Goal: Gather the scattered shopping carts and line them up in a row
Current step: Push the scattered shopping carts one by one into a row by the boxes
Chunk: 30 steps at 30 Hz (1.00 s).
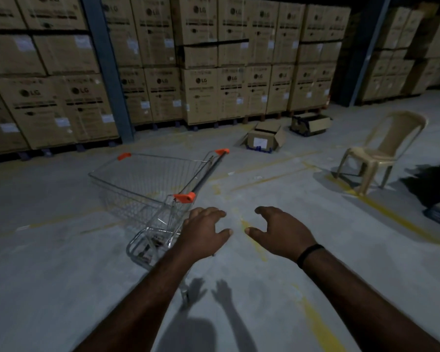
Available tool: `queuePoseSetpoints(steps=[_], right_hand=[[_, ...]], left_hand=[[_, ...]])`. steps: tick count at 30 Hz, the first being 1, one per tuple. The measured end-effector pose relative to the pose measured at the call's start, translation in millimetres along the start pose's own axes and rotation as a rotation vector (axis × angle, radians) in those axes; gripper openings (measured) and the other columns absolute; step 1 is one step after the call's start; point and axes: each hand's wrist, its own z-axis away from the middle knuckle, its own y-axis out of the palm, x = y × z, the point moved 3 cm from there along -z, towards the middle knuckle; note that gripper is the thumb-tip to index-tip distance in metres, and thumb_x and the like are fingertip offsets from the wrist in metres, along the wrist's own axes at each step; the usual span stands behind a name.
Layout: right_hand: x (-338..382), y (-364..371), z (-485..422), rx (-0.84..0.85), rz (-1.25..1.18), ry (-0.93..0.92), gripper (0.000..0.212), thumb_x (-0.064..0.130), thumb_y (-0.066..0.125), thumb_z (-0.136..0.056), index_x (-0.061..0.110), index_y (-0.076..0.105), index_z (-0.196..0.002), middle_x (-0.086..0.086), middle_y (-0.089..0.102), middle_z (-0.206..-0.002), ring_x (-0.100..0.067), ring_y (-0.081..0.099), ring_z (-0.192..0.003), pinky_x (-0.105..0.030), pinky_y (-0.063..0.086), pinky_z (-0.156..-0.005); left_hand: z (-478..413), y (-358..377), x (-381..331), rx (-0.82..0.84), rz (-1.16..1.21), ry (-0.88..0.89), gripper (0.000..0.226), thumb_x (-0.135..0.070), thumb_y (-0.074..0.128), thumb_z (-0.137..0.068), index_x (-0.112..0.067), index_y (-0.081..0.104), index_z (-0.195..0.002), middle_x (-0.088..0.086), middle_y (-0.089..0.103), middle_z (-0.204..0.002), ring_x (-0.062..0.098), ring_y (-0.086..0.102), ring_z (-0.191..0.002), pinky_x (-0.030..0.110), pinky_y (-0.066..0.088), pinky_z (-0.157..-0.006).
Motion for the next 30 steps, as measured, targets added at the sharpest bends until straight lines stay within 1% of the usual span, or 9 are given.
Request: queuePoseSetpoints(steps=[2, 6, 10, 13, 18, 21, 24, 27, 30], right_hand=[[-9.4, 4.8, -16.0, 0.009, -0.010, 0.014, 0.074, 0.062, 0.054, -0.092, 0.021, 0.037, -0.151, -0.002, 0.042, -0.154, -0.020, 0.048, -0.133, -0.031, 0.040, -0.104], [-38.4, 8.8, -56.8, 0.034, -0.014, 0.055, 0.074, 0.061, 0.056, -0.092, 0.020, 0.038, -0.151, -0.002, 0.044, -0.153, -0.021, 0.047, -0.135, -0.032, 0.041, -0.104], [-67.2, 9.3, -117.1, 0.043, -0.037, 0.034, 0.075, 0.061, 0.057, -0.092, 0.020, 0.038, -0.151, -0.003, 0.042, -0.154, -0.021, 0.045, -0.136, -0.033, 0.041, -0.106], [-81.7, 3.9, -170.2, 0.064, -0.053, -0.015, 0.075, 0.061, 0.056, -0.092, 0.021, 0.035, -0.152, -0.003, 0.040, -0.155, -0.022, 0.044, -0.138, -0.034, 0.040, -0.107], [-100.1, -13.4, -253.6, 0.101, -0.049, -0.102, 0.075, 0.059, 0.057, -0.093, 0.020, 0.035, -0.153, -0.003, 0.039, -0.156, -0.021, 0.043, -0.138, -0.034, 0.040, -0.108], [-101.9, -18.0, -299.5, 0.123, -0.017, -0.166, 0.075, 0.059, 0.057, -0.093, 0.021, 0.034, -0.153, -0.004, 0.040, -0.155, -0.023, 0.044, -0.137, -0.034, 0.041, -0.107], [-91.7, -9.5, -338.9, 0.163, -0.025, -0.238, 0.074, 0.058, 0.058, -0.093, 0.021, 0.034, -0.153, -0.004, 0.039, -0.156, -0.023, 0.043, -0.138, -0.033, 0.038, -0.109], [-73.7, 8.5, -377.3, 0.222, -0.011, -0.315, 0.073, 0.057, 0.058, -0.093, 0.022, 0.035, -0.153, -0.002, 0.038, -0.156, -0.022, 0.042, -0.139, -0.033, 0.037, -0.111], [-51.7, 31.3, -424.9, 0.256, 0.018, -0.389, 0.075, 0.059, 0.058, -0.091, 0.023, 0.035, -0.153, -0.001, 0.038, -0.157, -0.021, 0.040, -0.141, -0.036, 0.037, -0.113]], left_hand=[[-20.3, 9.5, 3.3, 0.023, 0.013, 0.004, 0.057, -0.052, 0.067, -0.089, -0.029, 0.055, -0.140, -0.009, 0.047, -0.150, 0.022, 0.032, -0.139, 0.037, 0.028, -0.114], [-66.8, 33.8, 1.6, 0.068, 0.038, 0.023, 0.068, -0.063, 0.056, -0.080, -0.029, 0.056, -0.140, -0.011, 0.048, -0.149, 0.021, 0.032, -0.138, 0.036, 0.028, -0.114], [-125.3, 57.8, 1.9, 0.062, 0.013, 0.028, 0.057, -0.052, 0.066, -0.090, -0.029, 0.055, -0.141, -0.010, 0.047, -0.150, 0.021, 0.031, -0.139, 0.038, 0.028, -0.115], [-173.4, 66.1, 5.1, 0.063, 0.007, -0.016, 0.057, -0.053, 0.065, -0.090, -0.030, 0.054, -0.141, -0.010, 0.047, -0.150, 0.021, 0.030, -0.140, 0.036, 0.027, -0.115], [-244.3, 66.1, 13.5, 0.033, 0.020, -0.125, 0.069, -0.063, 0.056, -0.080, -0.027, 0.057, -0.139, -0.008, 0.051, -0.147, 0.023, 0.036, -0.138, 0.038, 0.029, -0.115], [-274.1, 62.9, 27.2, -0.025, 0.022, -0.182, 0.057, -0.052, 0.068, -0.088, -0.027, 0.058, -0.138, -0.011, 0.052, -0.144, 0.020, 0.037, -0.136, 0.030, 0.031, -0.112], [-291.5, 59.5, 53.0, -0.049, 0.004, -0.272, 0.056, -0.053, 0.070, -0.086, -0.028, 0.061, -0.135, -0.011, 0.057, -0.140, 0.024, 0.041, -0.133, 0.032, 0.035, -0.109], [-307.9, 54.2, 85.1, -0.045, -0.007, -0.372, 0.067, -0.070, 0.056, -0.077, -0.032, 0.061, -0.132, -0.013, 0.059, -0.135, 0.025, 0.042, -0.132, 0.035, 0.037, -0.107], [-326.8, 52.3, 121.0, -0.075, -0.029, -0.431, 0.058, -0.059, 0.065, -0.087, -0.031, 0.058, -0.136, -0.013, 0.056, -0.140, 0.024, 0.039, -0.134, 0.035, 0.034, -0.108]])
